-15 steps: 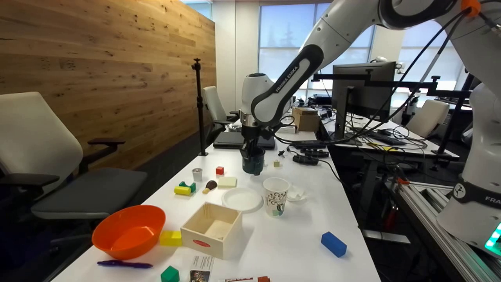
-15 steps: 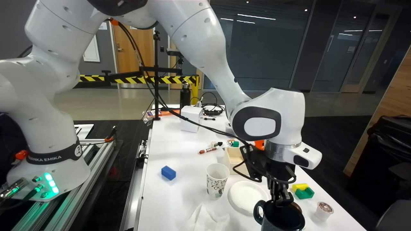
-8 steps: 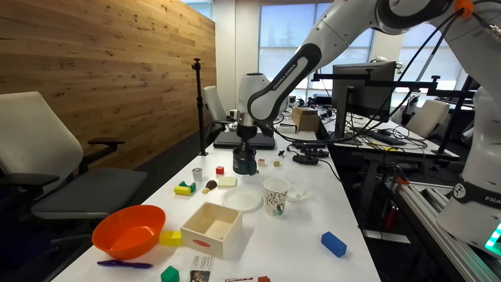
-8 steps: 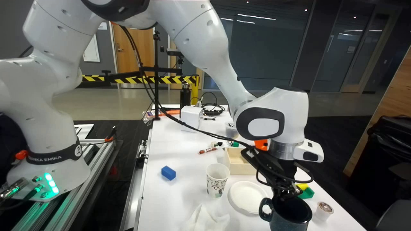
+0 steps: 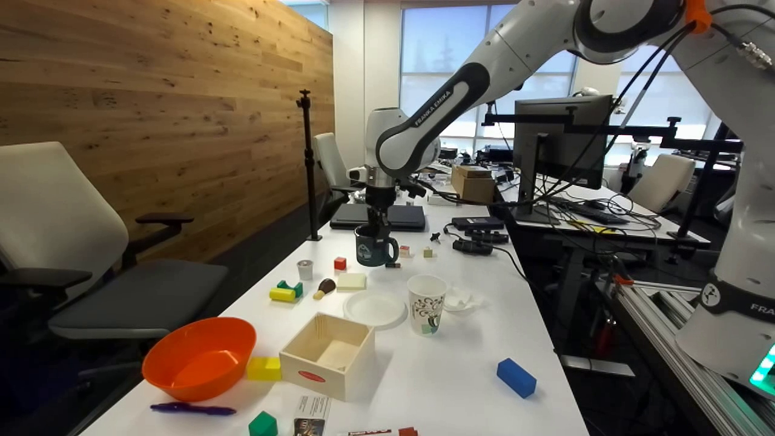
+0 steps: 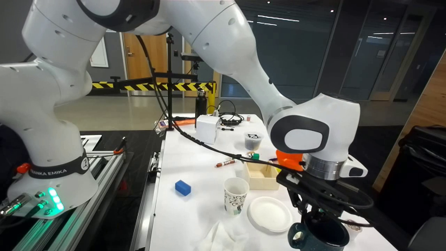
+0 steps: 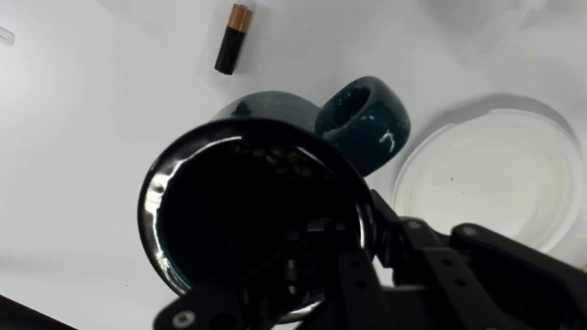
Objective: Move the blue cup forward
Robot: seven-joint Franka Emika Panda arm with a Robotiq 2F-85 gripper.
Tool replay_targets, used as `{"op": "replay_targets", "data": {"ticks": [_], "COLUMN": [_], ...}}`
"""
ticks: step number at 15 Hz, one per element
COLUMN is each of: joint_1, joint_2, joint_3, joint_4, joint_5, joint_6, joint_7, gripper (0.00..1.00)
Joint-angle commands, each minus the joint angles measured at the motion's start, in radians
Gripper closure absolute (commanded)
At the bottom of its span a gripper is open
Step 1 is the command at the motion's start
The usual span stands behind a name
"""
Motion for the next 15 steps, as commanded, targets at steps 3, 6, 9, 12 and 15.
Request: {"op": "replay_targets", "data": {"ticks": [3,6,9,12,15], "joint_1": [-0.026,-0.021,-0.020,-0.029,-0.047], "joint_2": [0.110,0.097,0.113,0.118,0.133], "joint_3": [-0.016,-0.021,-0.021,-0.011,0.011], "joint_4": [0.194,0.141,0.160,0.165,0.186], "joint_5": [-0.040,0.000,-0.001,-0.005,-0.001], "joint_6": [-0.046,-0.027,-0.027,-0.033,-0.056], "joint_7": [-0.265,-0.249,-0.257,-0.296,-0.380], "gripper": [0.96,0.86,0.86,0.96,0.96]}}
